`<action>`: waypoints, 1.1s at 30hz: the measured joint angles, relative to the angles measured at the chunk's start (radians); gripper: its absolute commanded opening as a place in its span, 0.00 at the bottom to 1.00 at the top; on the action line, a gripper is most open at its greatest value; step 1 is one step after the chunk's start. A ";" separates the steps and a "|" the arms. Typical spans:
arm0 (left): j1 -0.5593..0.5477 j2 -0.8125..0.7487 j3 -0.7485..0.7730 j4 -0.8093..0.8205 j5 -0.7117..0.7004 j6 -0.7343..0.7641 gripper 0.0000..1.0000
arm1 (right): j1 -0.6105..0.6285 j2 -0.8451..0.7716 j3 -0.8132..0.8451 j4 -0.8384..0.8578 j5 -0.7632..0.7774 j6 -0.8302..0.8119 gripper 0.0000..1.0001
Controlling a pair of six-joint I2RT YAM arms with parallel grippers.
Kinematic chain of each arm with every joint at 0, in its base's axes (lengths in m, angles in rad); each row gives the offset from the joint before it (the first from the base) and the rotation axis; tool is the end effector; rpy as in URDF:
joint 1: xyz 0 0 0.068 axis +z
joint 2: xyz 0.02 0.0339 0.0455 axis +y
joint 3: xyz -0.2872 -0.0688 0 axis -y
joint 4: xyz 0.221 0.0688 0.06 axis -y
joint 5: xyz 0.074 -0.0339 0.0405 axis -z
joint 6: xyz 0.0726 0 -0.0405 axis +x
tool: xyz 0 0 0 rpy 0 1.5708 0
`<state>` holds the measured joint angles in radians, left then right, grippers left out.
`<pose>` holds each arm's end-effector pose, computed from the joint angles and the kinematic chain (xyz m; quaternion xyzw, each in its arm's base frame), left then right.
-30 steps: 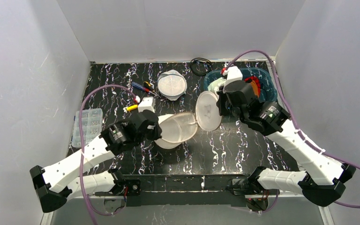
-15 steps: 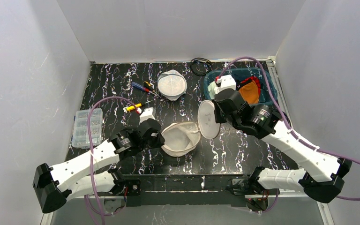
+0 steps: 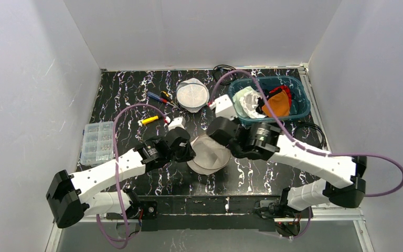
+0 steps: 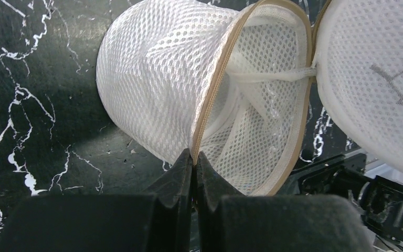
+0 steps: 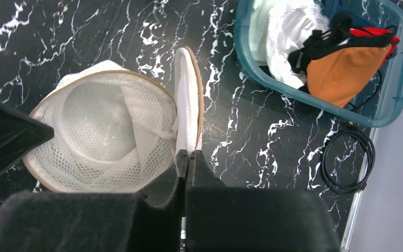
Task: Unzip the laundry bag and remove the bra
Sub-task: Close the laundry bag at the center of the board.
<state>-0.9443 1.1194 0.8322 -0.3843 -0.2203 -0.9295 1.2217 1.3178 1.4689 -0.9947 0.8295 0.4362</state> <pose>0.1518 -0.1827 0.2768 -0.0412 0.8955 -0.2894 0.3356 0.1322 0.2066 0.3922 -0.1950 0.8451 -0.0145 0.4976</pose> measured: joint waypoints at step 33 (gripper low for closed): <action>0.000 -0.158 -0.196 -0.091 -0.061 0.037 0.11 | 0.135 0.200 -0.079 0.223 -0.028 0.035 0.12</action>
<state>-0.9443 0.9615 0.6365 -0.4751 -0.2810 -0.8921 1.3571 1.5177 1.3895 -0.7719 0.8013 0.4709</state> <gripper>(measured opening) 0.125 0.075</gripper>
